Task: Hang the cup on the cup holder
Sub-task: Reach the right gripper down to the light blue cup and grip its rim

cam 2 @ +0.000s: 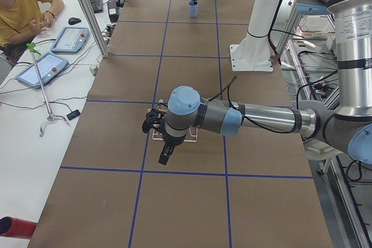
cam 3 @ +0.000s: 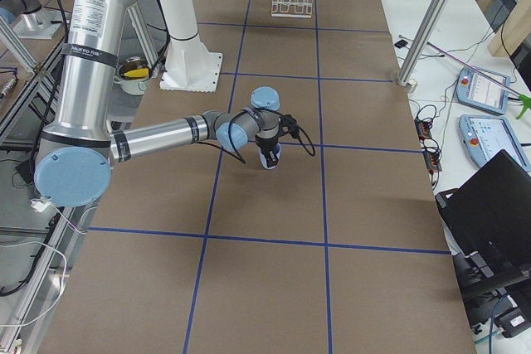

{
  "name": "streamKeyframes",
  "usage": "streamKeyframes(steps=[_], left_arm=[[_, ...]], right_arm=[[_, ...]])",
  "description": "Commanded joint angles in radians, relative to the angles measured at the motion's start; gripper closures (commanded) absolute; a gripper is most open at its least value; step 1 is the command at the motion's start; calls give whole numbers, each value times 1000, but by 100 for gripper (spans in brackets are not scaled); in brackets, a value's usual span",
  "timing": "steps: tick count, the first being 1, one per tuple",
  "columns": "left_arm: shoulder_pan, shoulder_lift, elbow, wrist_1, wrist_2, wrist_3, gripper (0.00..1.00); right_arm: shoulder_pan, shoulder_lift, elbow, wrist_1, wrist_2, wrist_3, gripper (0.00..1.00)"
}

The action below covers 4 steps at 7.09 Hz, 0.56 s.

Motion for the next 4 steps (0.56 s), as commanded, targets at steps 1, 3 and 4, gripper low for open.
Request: streamKeyframes(steps=[1, 3, 4], left_arm=[[0, 0, 24, -32, 0, 0, 1], [0, 0, 50, -70, 0, -2, 1], [0, 0, 47, -72, 0, -2, 1]], right_arm=[[-2, 5, -7, 23, 1, 0, 100], [2, 31, -2, 23, 10, 0, 100], [20, 57, 18, 30, 15, 4, 100]])
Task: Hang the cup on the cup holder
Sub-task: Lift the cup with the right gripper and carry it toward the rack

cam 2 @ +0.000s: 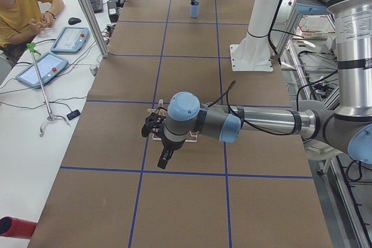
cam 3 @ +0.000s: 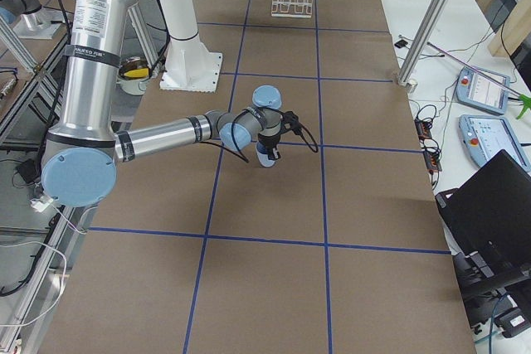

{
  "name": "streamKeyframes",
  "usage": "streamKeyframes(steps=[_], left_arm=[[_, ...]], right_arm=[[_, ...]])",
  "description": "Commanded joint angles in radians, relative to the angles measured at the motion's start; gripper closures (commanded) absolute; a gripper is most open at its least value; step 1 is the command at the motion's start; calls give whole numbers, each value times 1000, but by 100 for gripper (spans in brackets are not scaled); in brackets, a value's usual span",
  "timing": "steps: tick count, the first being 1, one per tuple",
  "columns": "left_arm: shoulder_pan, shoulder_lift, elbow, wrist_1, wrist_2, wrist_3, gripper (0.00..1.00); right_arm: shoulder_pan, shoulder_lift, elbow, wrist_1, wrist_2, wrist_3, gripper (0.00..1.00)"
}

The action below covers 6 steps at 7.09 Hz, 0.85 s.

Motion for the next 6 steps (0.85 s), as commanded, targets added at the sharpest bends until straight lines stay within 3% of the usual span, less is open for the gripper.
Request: streamKeyframes(steps=[1, 5, 6], left_arm=[[0, 0, -13, -23, 0, 1, 1], [6, -78, -21, -143, -138, -5, 1], [8, -99, -24, -152, -178, -81, 1]], right_arm=[[41, 79, 12, 7, 28, 20, 100], [41, 357, 2, 8, 28, 287, 100], [37, 411, -4, 23, 25, 336, 100]])
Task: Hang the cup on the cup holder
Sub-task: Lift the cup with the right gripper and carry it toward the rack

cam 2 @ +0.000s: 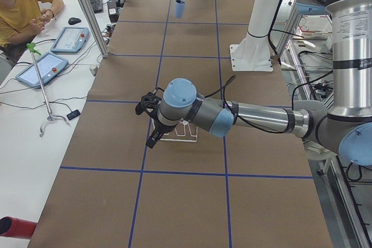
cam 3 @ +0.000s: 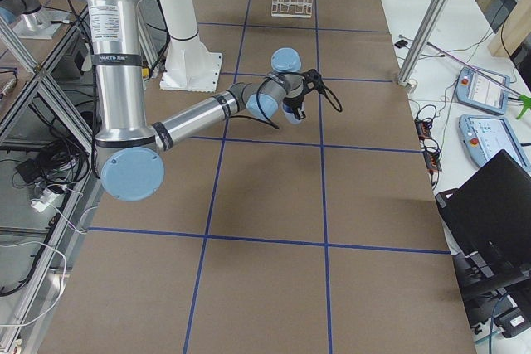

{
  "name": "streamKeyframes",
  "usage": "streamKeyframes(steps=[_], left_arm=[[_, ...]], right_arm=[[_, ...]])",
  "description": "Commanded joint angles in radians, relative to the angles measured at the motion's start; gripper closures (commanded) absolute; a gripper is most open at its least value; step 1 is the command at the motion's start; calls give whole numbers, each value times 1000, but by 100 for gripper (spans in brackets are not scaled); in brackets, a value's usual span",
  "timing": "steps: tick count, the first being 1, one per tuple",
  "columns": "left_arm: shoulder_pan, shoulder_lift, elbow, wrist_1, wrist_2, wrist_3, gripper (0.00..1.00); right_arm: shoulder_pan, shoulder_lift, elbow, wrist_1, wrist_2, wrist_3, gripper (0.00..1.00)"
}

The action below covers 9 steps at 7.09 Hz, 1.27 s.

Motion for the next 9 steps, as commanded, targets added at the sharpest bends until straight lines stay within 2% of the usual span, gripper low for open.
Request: streamKeyframes(steps=[1, 2, 6, 7, 9], left_arm=[[6, -39, -6, -83, -112, -170, 1], [32, -42, -7, -173, -152, -296, 1], [236, -120, -6, -624, -154, -960, 1], [271, -147, -4, -734, -146, -1135, 3], [297, -201, -7, -873, -146, -1381, 3]], right_arm=[[-13, 72, -9, 82, 2, 92, 100], [-31, 74, -12, 157, 1, 95, 100], [-129, 91, -18, 605, -28, 573, 100], [-168, 97, -18, 700, -83, 660, 100], [-267, 97, -18, 840, -210, 713, 100]])
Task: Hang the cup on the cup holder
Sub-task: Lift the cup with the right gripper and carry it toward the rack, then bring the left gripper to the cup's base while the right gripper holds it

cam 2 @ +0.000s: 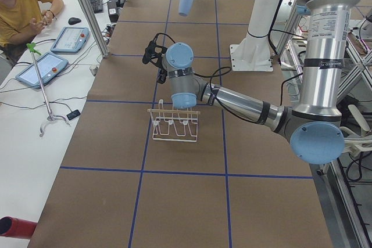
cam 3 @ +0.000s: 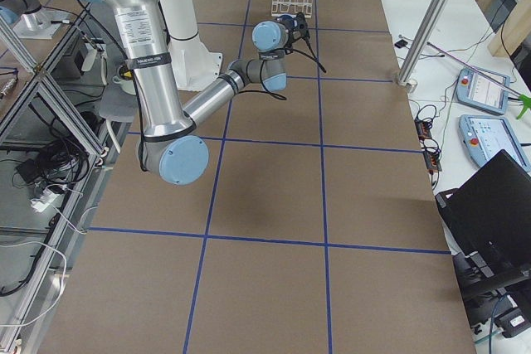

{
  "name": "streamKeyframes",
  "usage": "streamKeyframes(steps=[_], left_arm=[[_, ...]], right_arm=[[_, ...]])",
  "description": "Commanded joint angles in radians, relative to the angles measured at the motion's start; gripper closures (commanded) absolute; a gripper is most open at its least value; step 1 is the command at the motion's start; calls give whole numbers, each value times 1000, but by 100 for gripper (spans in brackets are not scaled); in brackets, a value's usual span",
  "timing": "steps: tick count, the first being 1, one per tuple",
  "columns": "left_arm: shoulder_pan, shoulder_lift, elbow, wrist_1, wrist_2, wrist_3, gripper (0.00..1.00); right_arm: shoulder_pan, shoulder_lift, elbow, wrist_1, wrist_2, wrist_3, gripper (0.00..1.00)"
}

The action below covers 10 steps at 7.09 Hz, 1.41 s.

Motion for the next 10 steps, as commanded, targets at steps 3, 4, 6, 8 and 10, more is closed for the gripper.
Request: streamKeyframes(steps=[3, 4, 6, 8, 10], left_arm=[[84, -149, -35, -296, 4, -652, 2], [116, -166, -74, -318, 50, -778, 2], [268, -171, -143, -352, 200, -966, 2], [373, -182, -147, -390, 245, -973, 2], [402, -217, -150, -401, 246, -1076, 2]], right_arm=[[-250, 4, 2, 287, -305, 65, 100], [-330, 6, 1, 362, -400, 65, 100], [-426, 64, -1, 407, -503, 65, 100], [-443, 133, -7, 409, -539, 62, 100], [-417, 162, -14, 400, -540, 58, 100]])
